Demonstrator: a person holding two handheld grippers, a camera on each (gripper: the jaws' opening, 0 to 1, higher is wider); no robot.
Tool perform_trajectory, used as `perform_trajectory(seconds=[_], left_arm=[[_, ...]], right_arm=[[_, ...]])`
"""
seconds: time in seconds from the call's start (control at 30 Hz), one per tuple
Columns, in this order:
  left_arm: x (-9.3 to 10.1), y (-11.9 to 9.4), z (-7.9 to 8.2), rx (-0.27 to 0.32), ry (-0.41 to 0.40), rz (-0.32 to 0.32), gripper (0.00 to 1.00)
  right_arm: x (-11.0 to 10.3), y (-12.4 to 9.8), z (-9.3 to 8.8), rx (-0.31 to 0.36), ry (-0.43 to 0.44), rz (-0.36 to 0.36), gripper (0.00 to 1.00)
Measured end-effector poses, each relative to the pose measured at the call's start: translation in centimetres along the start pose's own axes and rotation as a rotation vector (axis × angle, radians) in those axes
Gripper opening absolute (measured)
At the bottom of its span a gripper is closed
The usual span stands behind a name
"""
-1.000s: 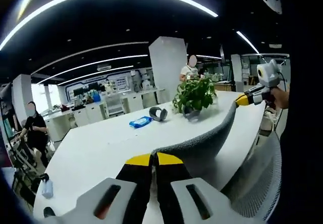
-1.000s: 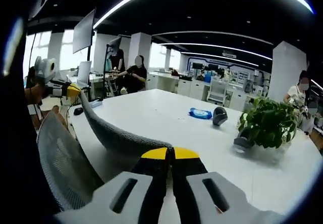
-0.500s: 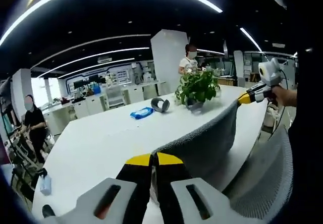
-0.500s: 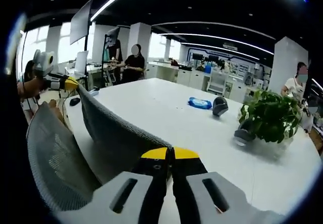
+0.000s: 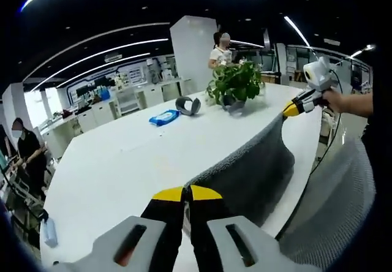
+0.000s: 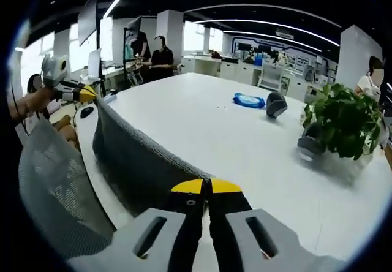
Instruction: Fold the towel on the table until its edges align and the towel forms a compact rectangular stack.
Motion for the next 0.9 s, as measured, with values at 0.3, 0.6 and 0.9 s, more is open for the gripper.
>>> perform_trajectory(seconds=[0.3,0.6,0.9], left_arm=[[-2.0,4.6,-1.3,-0.120,0.033,-0.043,0.02],[-3.3,8.9,-3.2,-0.217,0.038,-0.067,0.02],[-3.8,11.8,-4.6,-0.275,0.048,-0.059,0.02]], right_arm=[[1.8,5.0,-0.6,-0.100,0.036,0.038,0.00],[2.6,8.9,-1.5,-0.174,0.043,0.059,0.00],[3.2,11.8,-2.5,-0.229,0.007,0.056,0.00]])
Point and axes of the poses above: the point that each gripper's makers call its tool centre point, and the gripper's own axes: y roughly forward along the fingers, x roughly to its right, z roughly out of its top, the point moved 9 cm from there along -y, roughly backward along the fingers, and after that the axes turned 5 degrees about -x, right-handed, at the moved point
